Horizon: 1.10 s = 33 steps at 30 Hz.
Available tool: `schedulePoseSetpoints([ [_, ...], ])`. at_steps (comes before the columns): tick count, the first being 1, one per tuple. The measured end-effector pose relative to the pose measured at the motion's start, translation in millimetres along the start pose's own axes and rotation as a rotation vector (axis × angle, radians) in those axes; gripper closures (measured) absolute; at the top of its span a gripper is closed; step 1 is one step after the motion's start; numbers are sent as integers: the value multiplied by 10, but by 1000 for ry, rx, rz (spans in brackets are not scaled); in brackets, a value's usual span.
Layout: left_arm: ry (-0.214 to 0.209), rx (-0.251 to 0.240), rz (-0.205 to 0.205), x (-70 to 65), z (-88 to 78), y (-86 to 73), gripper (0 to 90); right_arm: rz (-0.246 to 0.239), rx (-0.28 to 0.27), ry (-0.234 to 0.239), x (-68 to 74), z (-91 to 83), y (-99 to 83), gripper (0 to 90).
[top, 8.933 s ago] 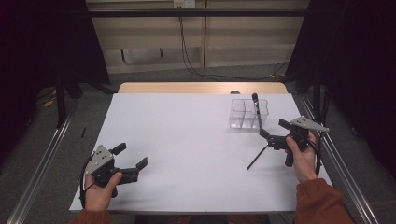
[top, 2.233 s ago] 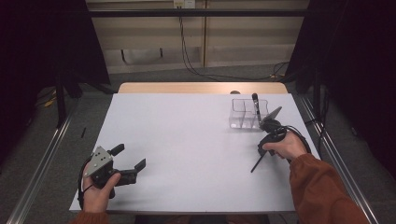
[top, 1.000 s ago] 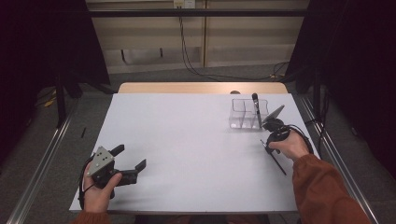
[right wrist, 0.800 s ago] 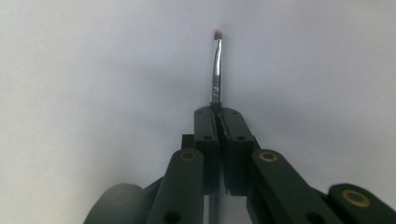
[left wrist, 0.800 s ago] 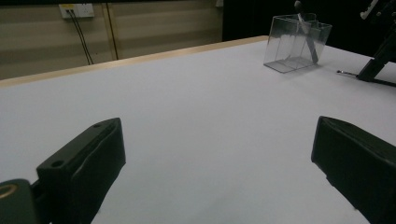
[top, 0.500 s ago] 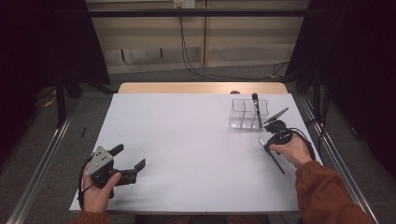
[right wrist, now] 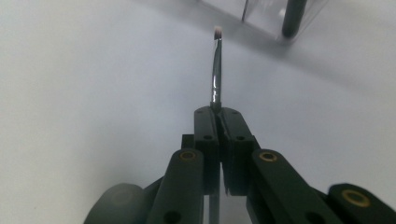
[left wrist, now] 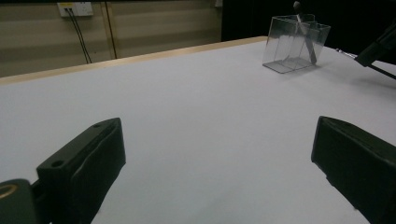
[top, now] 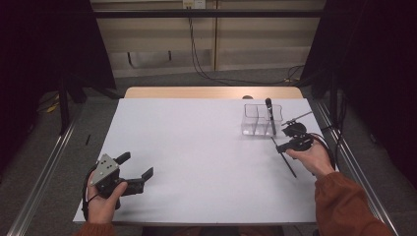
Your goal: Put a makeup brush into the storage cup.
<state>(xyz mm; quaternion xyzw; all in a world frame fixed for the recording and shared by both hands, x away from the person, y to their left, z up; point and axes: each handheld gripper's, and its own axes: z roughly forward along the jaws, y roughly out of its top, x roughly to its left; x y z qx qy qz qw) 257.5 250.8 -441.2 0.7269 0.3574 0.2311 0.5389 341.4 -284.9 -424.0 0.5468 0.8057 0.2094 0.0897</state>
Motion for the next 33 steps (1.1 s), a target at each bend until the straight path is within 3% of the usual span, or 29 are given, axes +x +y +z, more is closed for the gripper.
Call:
schedulePoseSetpoints([
  [8, 0, -1, 0, 1, 1, 3, 29, -7, -211, 33, -5, -145, -51, 865],
  [27, 0, -8, -2, -4, -6, 3, 29, -46, -494, 105, 4, -243, -174, 865],
  [33, -3, -3, 5, -13, -5, 6, 29, -43, -552, 121, 6, -256, -204, 865],
])
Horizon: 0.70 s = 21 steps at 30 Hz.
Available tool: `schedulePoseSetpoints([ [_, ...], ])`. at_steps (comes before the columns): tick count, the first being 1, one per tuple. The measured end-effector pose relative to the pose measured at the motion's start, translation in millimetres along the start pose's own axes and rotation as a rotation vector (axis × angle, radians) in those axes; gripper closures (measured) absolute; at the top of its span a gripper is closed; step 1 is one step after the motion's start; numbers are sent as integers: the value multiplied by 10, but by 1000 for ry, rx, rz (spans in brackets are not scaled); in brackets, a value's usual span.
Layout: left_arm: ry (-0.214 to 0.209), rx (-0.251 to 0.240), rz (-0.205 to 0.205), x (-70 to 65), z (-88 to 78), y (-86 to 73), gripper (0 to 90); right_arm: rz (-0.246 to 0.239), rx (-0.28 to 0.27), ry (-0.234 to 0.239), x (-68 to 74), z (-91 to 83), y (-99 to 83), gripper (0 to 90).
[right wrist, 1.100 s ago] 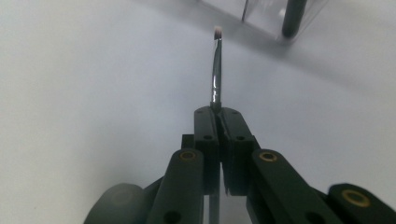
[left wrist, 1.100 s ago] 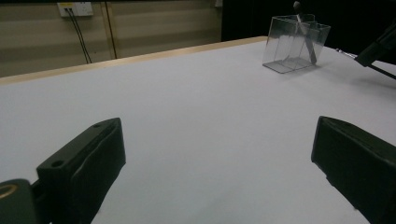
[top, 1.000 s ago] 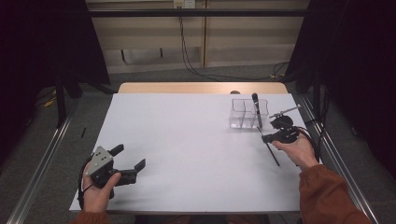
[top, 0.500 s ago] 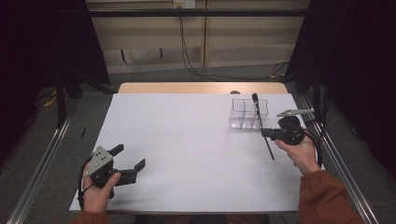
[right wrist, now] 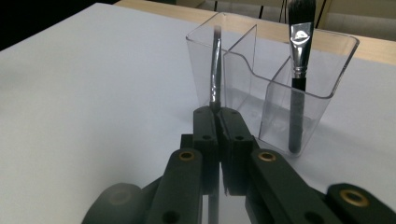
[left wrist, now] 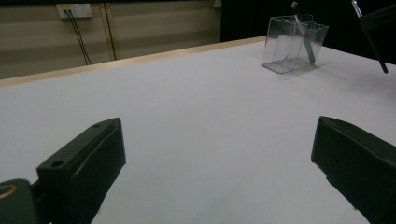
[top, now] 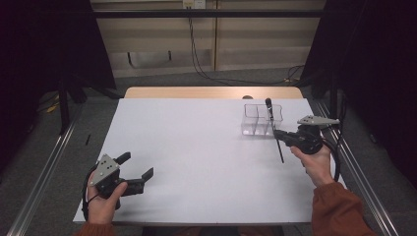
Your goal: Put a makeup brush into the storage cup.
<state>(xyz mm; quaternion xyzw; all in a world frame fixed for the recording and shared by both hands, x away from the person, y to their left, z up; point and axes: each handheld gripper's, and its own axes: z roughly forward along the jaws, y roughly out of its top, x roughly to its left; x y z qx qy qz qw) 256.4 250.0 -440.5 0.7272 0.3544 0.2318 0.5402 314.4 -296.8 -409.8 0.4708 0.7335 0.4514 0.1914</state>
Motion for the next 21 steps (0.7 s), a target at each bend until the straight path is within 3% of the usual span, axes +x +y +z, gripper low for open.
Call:
schedulePoseSetpoints([
  [10, 3, -3, -7, 4, 1, -3, 29, -4, -93, 24, 4, -41, -30, 865],
  [21, 4, -2, -3, 7, -7, -3, 29, -32, -151, 18, 19, -92, 45, 865],
])
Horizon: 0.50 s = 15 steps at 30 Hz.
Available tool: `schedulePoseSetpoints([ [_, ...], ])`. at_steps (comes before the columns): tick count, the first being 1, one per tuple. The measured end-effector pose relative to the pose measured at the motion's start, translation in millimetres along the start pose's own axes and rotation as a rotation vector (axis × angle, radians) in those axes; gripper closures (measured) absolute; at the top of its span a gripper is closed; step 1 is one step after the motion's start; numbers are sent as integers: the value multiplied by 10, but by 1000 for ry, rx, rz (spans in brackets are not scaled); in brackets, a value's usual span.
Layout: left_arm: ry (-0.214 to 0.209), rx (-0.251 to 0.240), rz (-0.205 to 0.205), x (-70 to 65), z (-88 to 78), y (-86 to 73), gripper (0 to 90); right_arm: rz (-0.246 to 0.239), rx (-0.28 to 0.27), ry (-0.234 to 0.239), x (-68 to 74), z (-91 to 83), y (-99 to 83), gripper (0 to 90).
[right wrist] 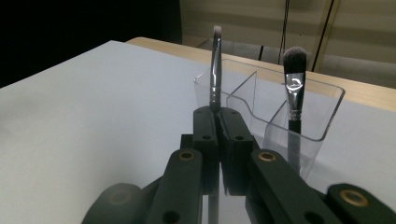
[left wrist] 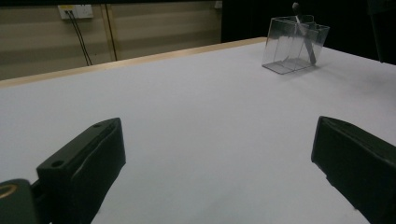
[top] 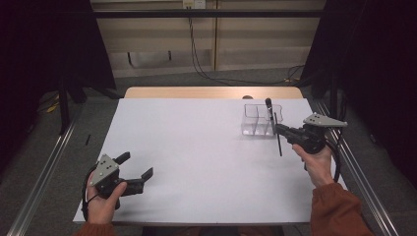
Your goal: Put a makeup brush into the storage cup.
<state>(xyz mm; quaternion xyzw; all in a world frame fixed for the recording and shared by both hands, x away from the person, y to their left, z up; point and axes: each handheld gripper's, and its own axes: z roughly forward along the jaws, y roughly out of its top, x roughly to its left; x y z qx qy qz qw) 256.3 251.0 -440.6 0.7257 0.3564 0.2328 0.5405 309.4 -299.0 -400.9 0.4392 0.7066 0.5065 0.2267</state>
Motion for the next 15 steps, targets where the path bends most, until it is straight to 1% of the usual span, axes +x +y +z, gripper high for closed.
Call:
schedulePoseSetpoints([
  [1, 0, 0, 0, 2, 0, 0, 29, 0, -5, -8, 1, -4, 15, 865],
  [5, -4, -7, 2, -4, -3, 2, 29, -5, -27, -7, 1, -5, 60, 865],
  [7, -5, -7, 2, -4, -1, 2, 28, 0, -43, 6, -5, -9, 84, 865],
  [9, -7, -8, 2, -5, -2, 2, 29, 7, -54, 4, -9, -11, 118, 865],
  [14, -8, -17, -3, -4, 0, 2, 29, 5, -75, -4, -24, -12, 197, 865],
  [15, -10, -18, -4, -8, 1, 2, 29, 12, -81, -5, -29, -8, 212, 865],
])
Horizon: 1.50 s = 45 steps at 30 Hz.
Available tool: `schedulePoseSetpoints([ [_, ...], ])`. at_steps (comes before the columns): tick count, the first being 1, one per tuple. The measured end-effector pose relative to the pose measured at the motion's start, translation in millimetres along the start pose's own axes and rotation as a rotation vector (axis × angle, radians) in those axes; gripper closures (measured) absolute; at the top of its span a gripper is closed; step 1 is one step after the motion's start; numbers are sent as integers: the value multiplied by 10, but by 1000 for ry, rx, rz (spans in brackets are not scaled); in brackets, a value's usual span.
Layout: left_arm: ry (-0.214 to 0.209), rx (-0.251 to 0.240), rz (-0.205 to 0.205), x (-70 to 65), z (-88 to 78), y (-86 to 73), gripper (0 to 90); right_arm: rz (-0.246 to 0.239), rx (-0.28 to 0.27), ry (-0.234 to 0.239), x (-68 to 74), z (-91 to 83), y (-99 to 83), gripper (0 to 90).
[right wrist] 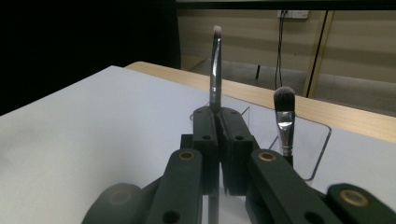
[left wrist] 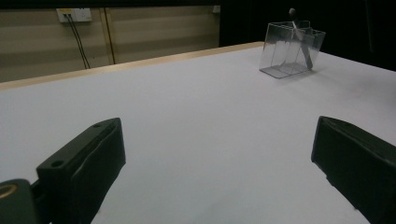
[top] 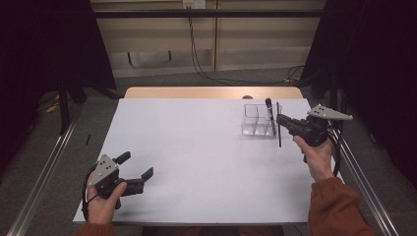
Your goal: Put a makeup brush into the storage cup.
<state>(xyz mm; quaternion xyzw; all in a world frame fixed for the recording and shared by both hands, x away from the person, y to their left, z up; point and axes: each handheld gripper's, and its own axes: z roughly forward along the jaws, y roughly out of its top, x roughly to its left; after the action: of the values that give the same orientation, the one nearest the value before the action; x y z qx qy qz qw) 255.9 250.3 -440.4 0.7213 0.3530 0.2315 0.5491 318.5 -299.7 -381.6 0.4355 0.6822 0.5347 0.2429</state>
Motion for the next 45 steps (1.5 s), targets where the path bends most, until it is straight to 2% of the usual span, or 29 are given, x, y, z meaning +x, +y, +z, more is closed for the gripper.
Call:
schedulePoseSetpoints([
  [5, -12, 5, 11, -19, 9, 2, 29, 5, -13, -16, -34, 36, 72, 865],
  [9, -7, 3, 7, -12, 5, 1, 29, -12, -14, -23, -47, 69, 128, 864],
  [21, -4, 2, 8, -6, 2, 3, 29, -10, -32, -55, -110, 167, 336, 864],
  [23, -5, 3, 10, -5, 4, 3, 29, -21, -29, -66, -130, 199, 360, 864],
  [26, -4, 7, 10, 1, 1, 5, 29, -11, -26, -80, -190, 245, 364, 864],
  [45, -10, 8, 14, 0, 11, 8, 29, 14, -31, -114, -348, 498, 472, 864],
])
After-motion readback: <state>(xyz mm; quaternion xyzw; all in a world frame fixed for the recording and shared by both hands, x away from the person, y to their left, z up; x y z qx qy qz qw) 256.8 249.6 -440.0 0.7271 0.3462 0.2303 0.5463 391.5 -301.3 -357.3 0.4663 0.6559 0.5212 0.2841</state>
